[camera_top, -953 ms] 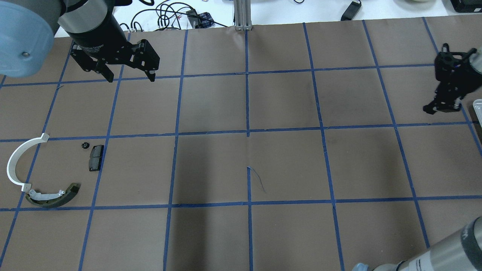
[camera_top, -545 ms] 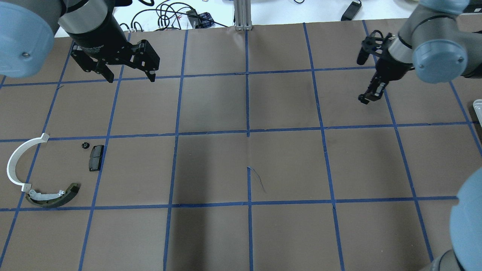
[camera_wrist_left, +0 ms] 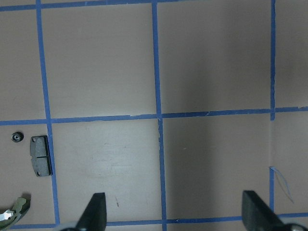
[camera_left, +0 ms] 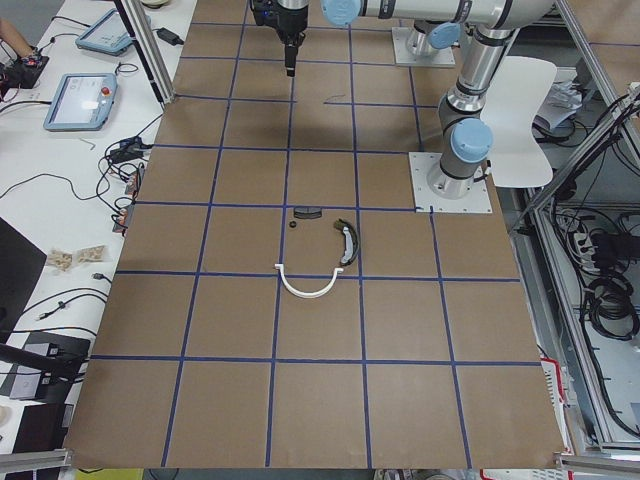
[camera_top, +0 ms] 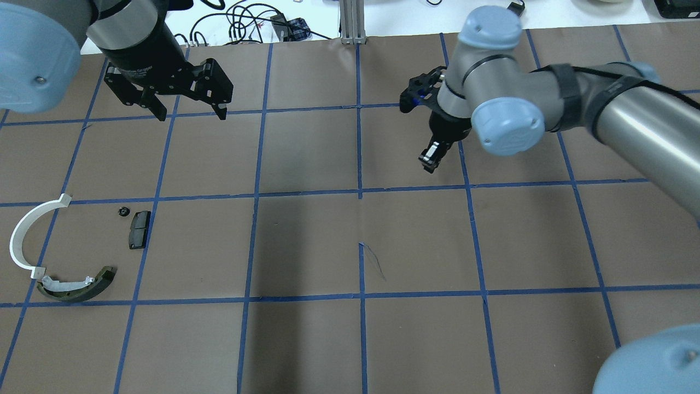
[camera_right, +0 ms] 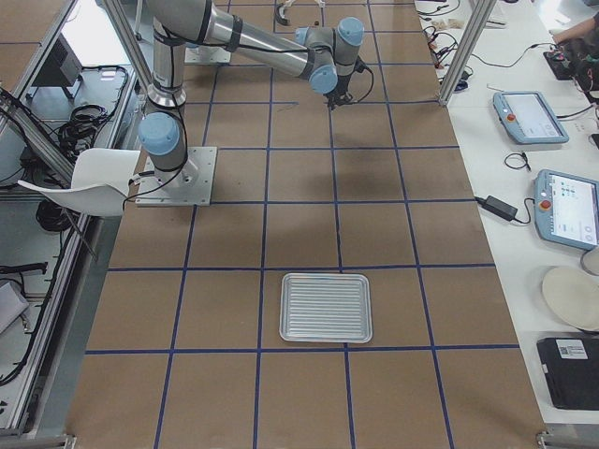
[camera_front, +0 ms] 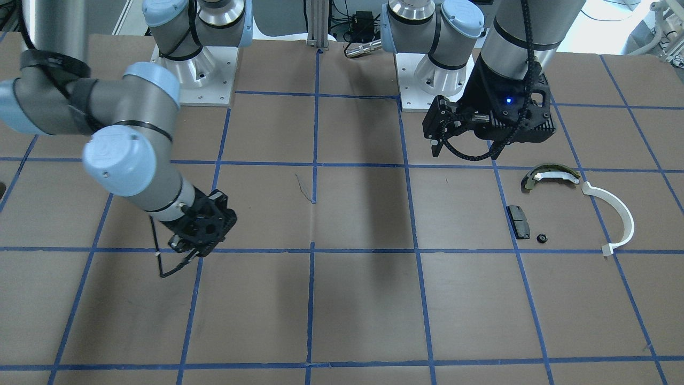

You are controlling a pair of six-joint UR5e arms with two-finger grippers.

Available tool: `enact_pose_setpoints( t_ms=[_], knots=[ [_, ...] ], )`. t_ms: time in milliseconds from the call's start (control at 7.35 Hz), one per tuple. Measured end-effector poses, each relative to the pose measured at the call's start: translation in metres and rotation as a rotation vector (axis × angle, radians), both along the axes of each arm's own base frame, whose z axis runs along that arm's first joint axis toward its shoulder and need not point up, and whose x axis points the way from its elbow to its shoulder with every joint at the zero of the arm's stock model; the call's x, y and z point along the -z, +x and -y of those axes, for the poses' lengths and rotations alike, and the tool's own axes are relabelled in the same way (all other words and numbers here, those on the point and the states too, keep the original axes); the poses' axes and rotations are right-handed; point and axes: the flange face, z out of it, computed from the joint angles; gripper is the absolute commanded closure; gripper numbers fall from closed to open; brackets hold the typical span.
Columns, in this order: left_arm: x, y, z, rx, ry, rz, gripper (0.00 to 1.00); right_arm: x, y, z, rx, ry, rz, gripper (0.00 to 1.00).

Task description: Place bearing gear from tray to pile

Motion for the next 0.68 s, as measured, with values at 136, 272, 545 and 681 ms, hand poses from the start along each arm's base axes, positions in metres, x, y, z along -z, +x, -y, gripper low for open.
enact_pose_setpoints(
  t_ms=[136, 272, 545, 681],
  knots=[
    [0.000, 0.000, 0.000, 0.000, 0.000, 0.000, 0.00, 0.012, 0.031, -0.018, 0.027, -0.027, 0.006, 1.00],
    [0.000, 0.000, 0.000, 0.000, -0.001, 0.000, 0.00, 0.023, 0.058, -0.036, 0.046, -0.053, 0.015, 1.00],
    [-0.001, 0.000, 0.000, 0.003, -0.001, 0.000, 0.00, 0.039, 0.105, -0.067, 0.070, -0.065, 0.028, 0.90],
    [0.001, 0.001, 0.001, 0.009, 0.001, 0.000, 0.00, 0.045, 0.122, -0.077, 0.082, -0.063, 0.031, 0.64]
  ],
)
